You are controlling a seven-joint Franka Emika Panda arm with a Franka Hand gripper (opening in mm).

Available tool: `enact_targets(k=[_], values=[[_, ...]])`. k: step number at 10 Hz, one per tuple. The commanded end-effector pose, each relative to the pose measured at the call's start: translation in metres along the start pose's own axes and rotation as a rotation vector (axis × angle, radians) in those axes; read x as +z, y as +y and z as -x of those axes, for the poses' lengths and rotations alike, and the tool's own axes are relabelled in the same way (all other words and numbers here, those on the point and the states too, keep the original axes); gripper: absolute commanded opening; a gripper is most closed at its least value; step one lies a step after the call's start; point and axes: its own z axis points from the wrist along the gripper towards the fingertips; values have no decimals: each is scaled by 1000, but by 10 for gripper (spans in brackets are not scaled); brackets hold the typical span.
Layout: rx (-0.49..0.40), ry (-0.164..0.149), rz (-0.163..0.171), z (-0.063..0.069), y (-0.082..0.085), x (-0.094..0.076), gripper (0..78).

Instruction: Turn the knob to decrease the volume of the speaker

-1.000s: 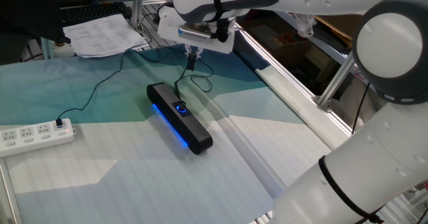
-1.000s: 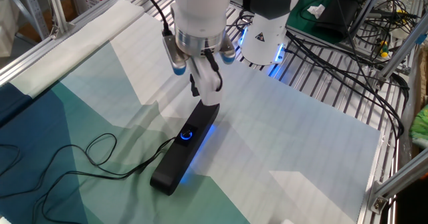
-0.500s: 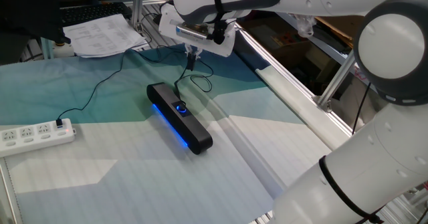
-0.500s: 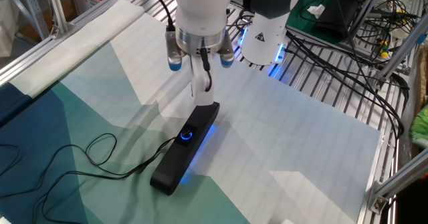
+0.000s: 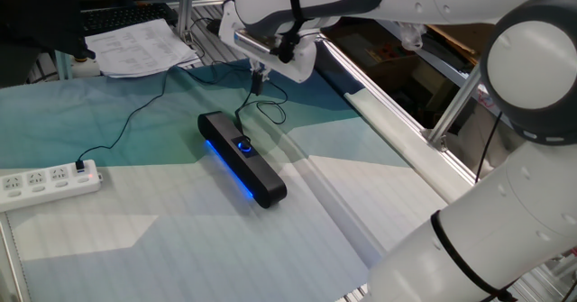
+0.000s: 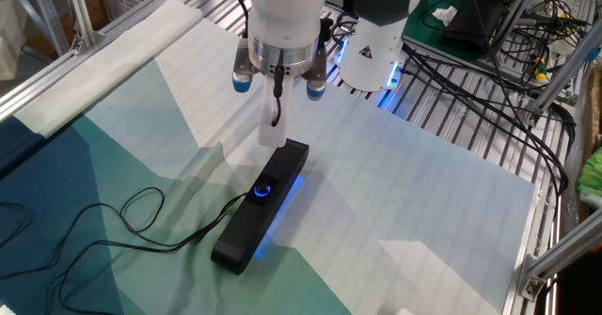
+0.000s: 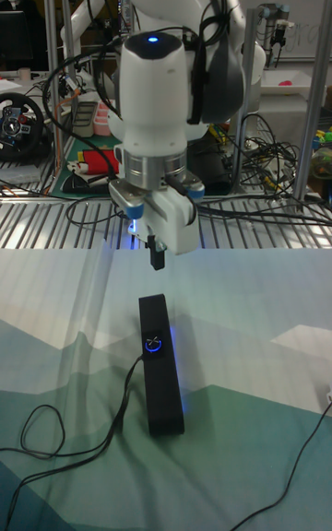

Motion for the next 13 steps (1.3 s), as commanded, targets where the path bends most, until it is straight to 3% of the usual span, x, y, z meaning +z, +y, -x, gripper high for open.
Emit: enact_targets(k=[1,4,6,13], values=[[219,-23,41,1,0,1,0],[274,-27,55,1,0,3,0],[348,-32,81,1,0,4,0],[436,-26,116,1,0,4,0]])
